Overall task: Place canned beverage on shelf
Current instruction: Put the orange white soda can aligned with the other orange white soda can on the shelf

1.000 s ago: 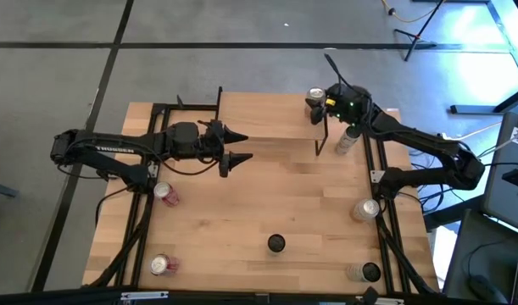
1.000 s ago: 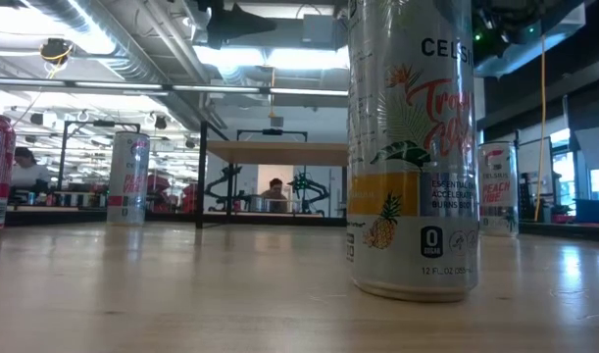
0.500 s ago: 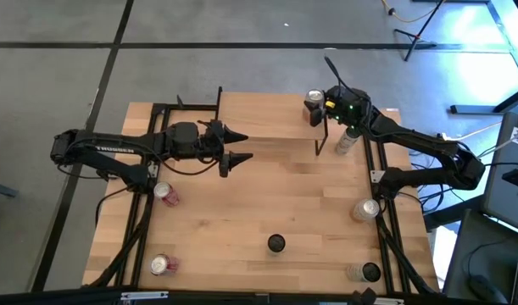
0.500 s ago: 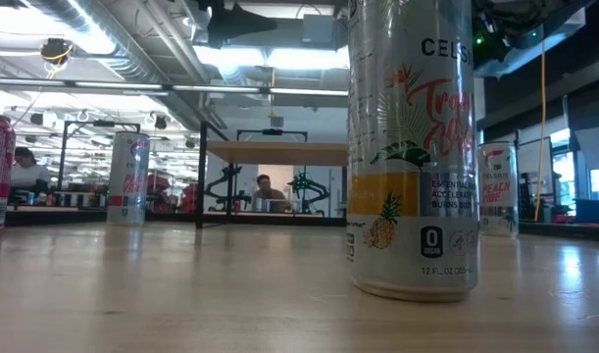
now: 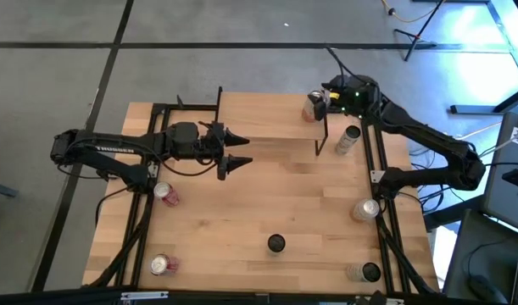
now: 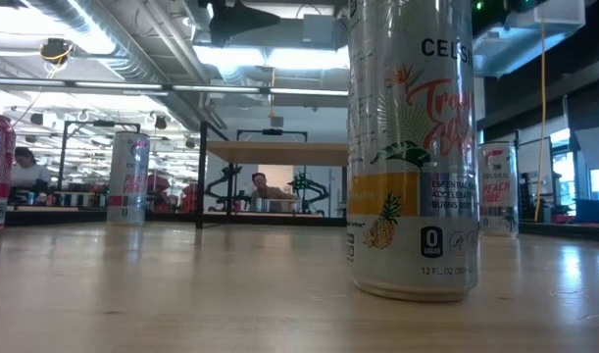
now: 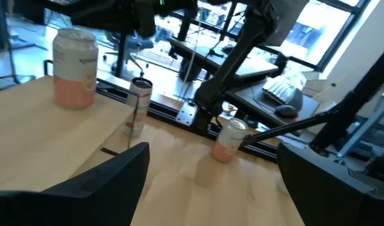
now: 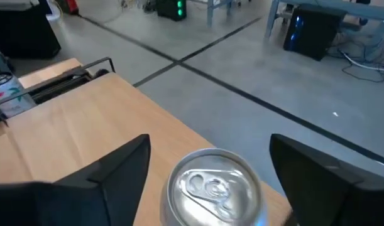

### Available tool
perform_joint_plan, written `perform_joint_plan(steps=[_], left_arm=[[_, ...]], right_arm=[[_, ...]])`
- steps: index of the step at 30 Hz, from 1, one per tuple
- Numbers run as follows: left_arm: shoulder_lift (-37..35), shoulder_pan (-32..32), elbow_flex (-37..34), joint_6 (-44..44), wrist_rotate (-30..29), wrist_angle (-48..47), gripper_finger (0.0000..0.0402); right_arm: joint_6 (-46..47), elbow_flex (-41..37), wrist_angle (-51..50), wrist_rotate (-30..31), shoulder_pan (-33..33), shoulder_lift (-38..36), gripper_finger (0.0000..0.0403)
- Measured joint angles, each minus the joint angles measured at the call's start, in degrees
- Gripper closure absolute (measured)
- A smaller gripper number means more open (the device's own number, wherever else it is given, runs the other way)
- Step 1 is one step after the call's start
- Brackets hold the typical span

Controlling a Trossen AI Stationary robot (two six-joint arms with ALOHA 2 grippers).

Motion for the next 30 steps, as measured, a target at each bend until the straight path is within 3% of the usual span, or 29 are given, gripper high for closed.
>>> perform_joint_plan(steps=[6,12,26,30], left_arm=[[0.0,-0.03,0.0,-3.61,2.74,0.0,0.0059],[0.0,-2.13,-0.01,-3.69,5.04,-0.84,0.0059],[0.0,-9.11,0.06,2.88,4.72,-3.91,0.0059],[0.42,-12.63,3.99,7.09,2.65,-9.66,0.0059]], right_arm=[[-4.81,7.77,-11.68,-0.48,3.42,-0.02,0.0094],[-3.62,13.1,-14.54,-2.28,12.89,-0.09,0.0095],[18.91,13.11,-13.48,-1.39,41.05,4.78,0.0095],[24.24,13.09,-11.83,0.69,47.87,7.17,0.0095]])
